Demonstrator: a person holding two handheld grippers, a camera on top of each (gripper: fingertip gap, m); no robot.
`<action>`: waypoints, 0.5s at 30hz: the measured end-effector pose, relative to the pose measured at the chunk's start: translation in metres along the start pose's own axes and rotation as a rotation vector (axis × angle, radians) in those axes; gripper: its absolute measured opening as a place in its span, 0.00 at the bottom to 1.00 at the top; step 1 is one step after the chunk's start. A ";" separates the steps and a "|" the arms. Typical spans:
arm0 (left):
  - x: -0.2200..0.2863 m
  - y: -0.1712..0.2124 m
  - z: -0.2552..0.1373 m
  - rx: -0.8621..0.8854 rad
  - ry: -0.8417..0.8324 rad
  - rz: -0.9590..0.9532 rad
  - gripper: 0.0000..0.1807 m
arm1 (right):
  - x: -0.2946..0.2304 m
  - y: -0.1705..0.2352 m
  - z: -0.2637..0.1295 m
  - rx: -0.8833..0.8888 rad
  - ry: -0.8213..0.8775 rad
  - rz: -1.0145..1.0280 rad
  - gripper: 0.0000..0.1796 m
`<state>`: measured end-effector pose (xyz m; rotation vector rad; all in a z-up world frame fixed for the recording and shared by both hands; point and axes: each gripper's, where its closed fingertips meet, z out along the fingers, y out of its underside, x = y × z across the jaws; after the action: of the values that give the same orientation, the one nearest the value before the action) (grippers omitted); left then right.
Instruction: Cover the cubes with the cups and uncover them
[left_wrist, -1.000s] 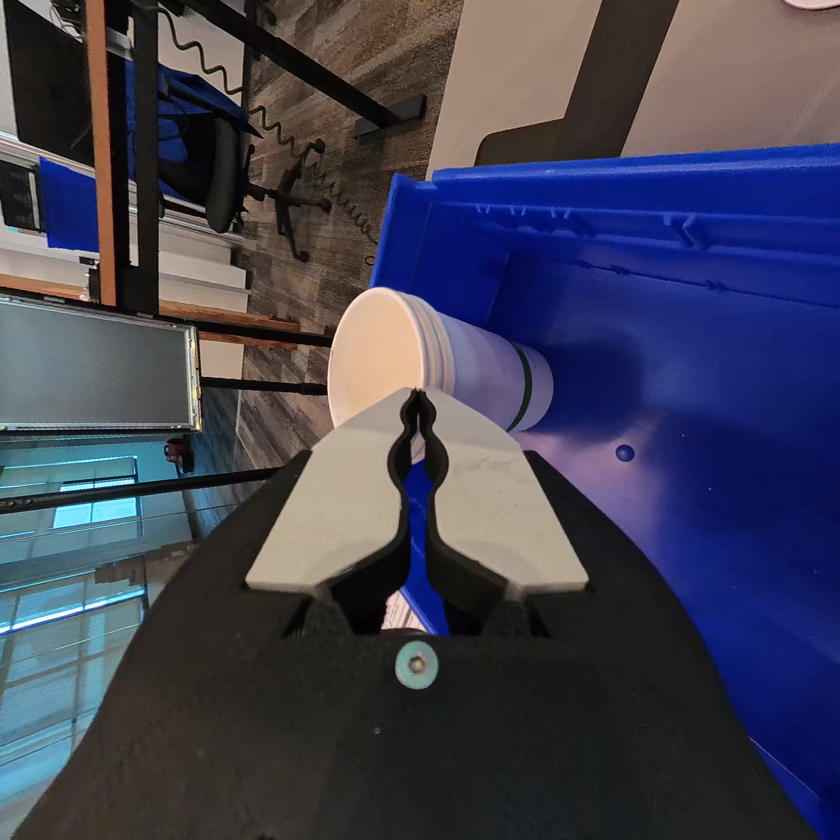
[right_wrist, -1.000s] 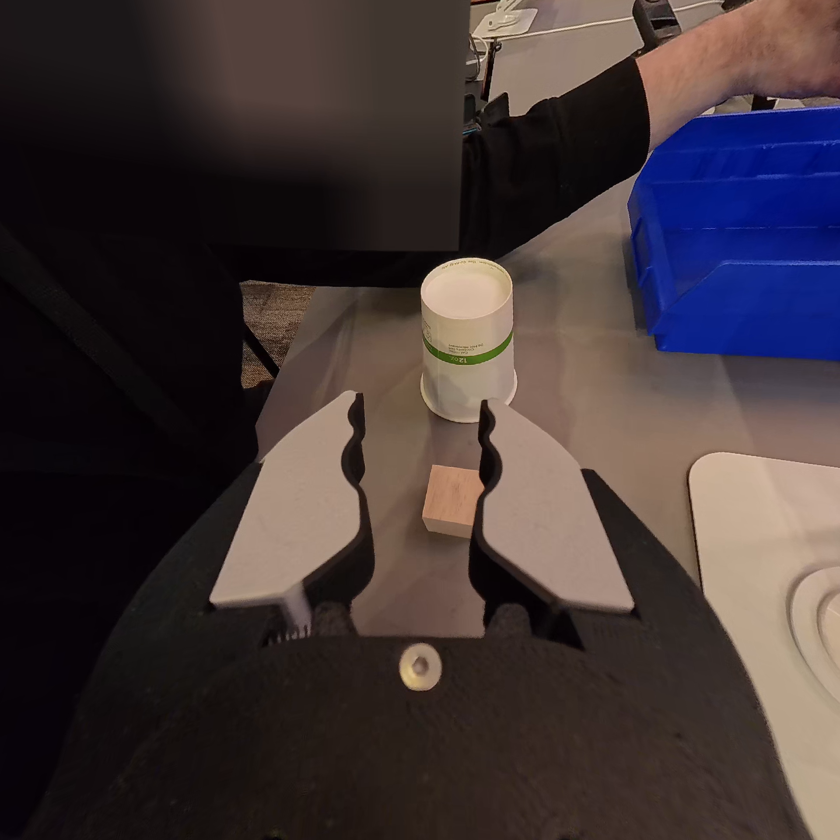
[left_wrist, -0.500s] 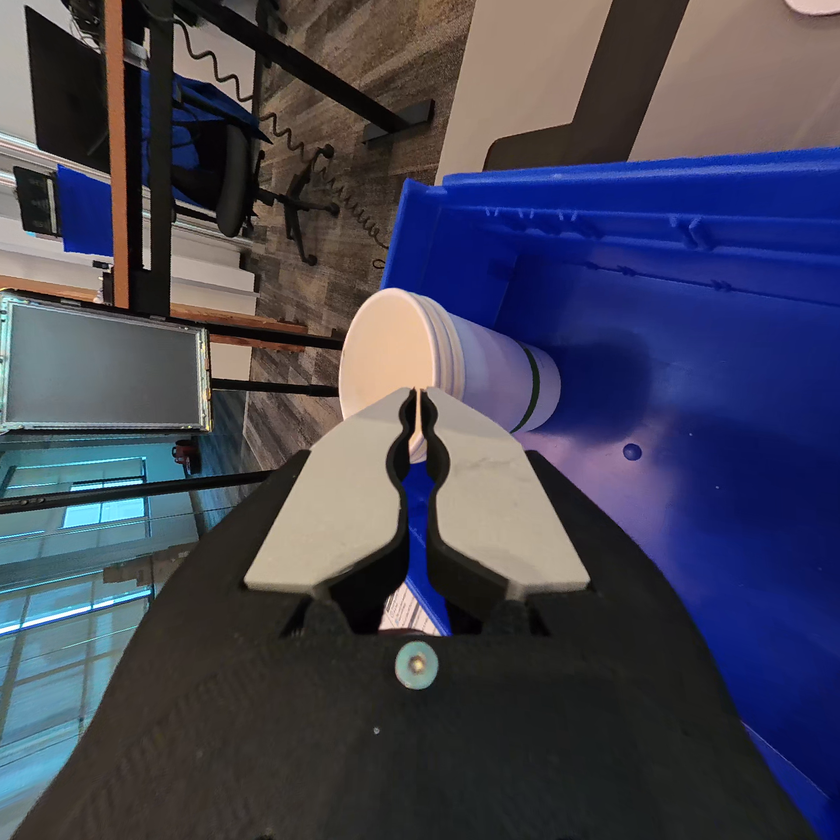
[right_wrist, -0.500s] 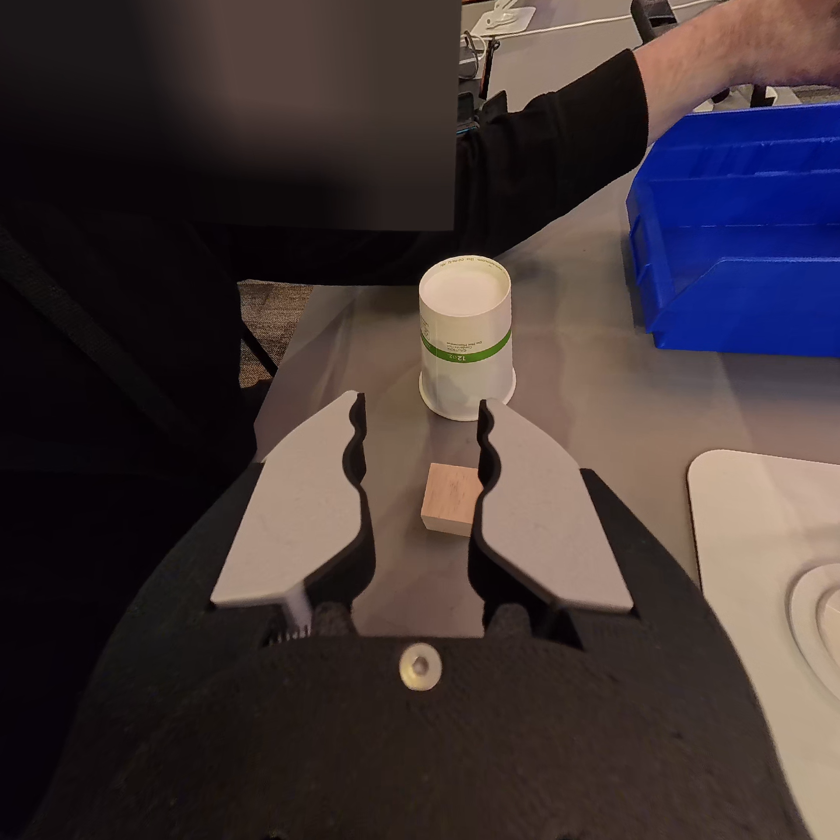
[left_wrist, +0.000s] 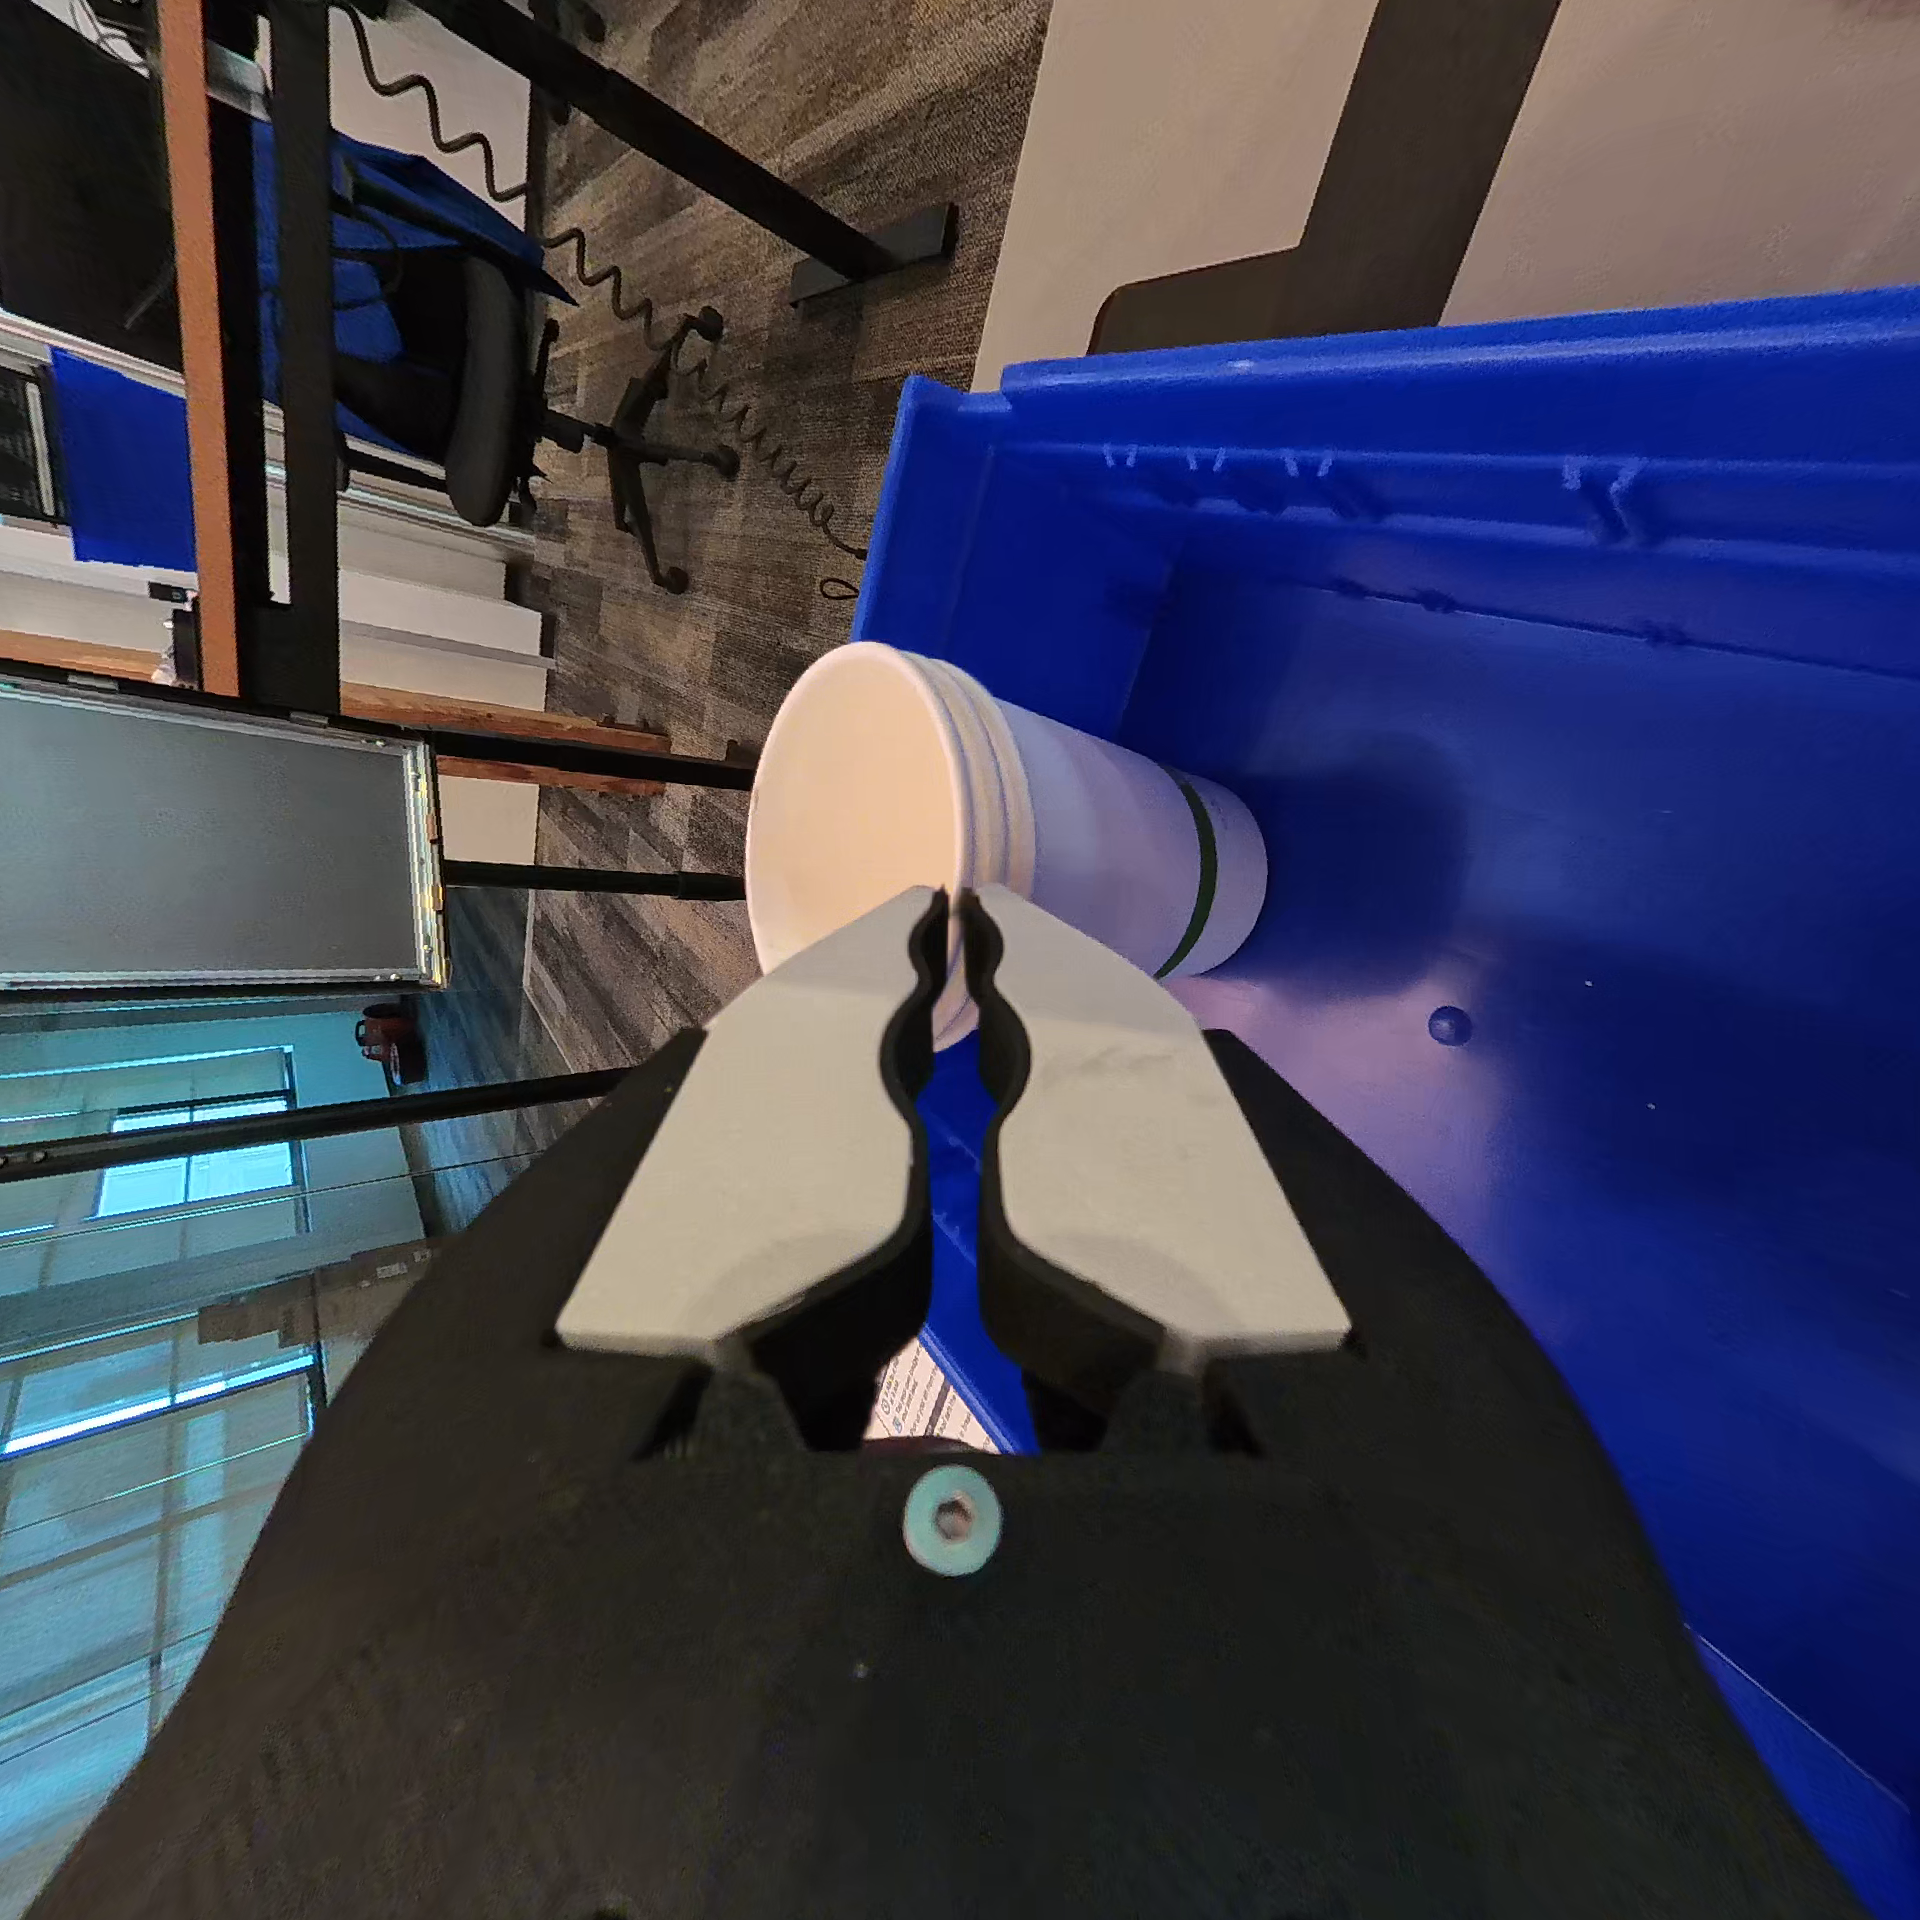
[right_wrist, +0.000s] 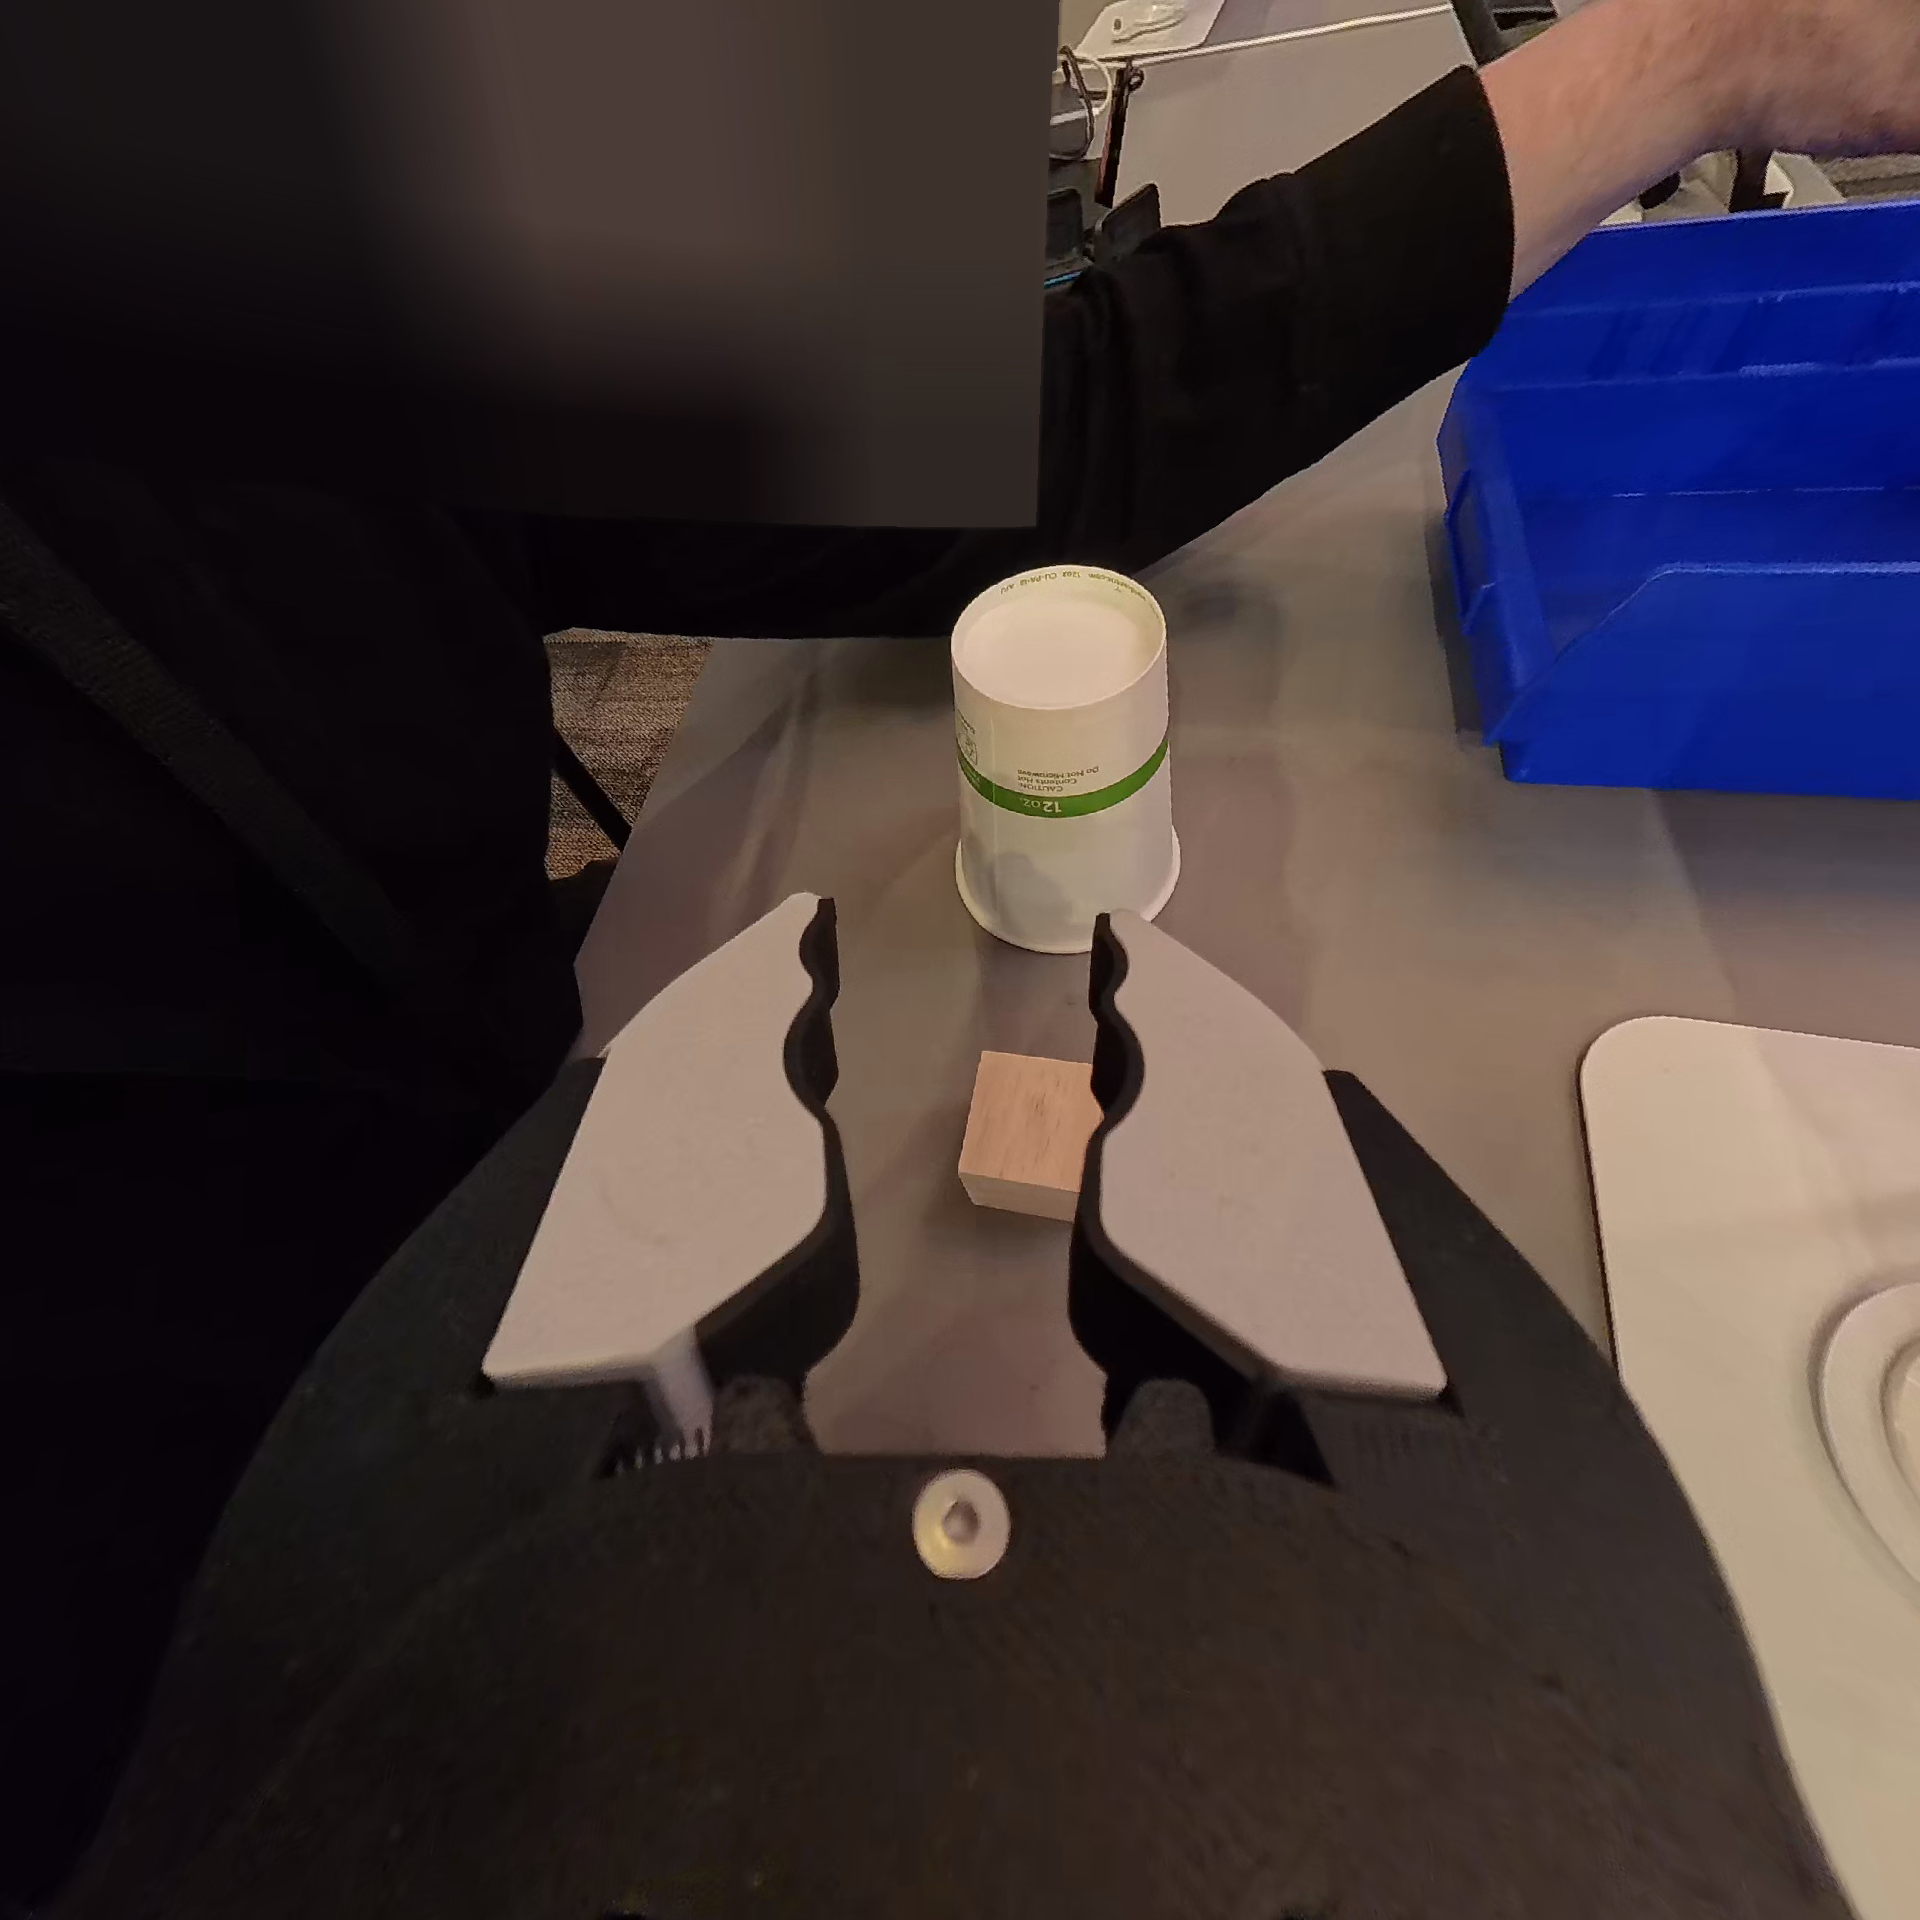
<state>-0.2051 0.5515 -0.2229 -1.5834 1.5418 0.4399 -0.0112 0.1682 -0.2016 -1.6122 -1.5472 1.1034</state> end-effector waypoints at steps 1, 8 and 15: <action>0.000 0.000 0.000 -0.002 0.002 -0.001 0.01 | 0.000 0.000 0.000 0.000 0.000 0.001 0.26; 0.003 0.004 0.005 -0.023 0.022 -0.002 0.04 | 0.001 0.001 -0.001 0.000 0.002 0.004 0.26; 0.001 0.002 0.004 -0.012 0.027 -0.008 0.02 | 0.002 0.002 -0.001 -0.001 0.004 0.006 0.26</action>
<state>-0.2054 0.5544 -0.2271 -1.6106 1.5554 0.4254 -0.0098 0.1700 -0.2032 -1.6196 -1.5417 1.1017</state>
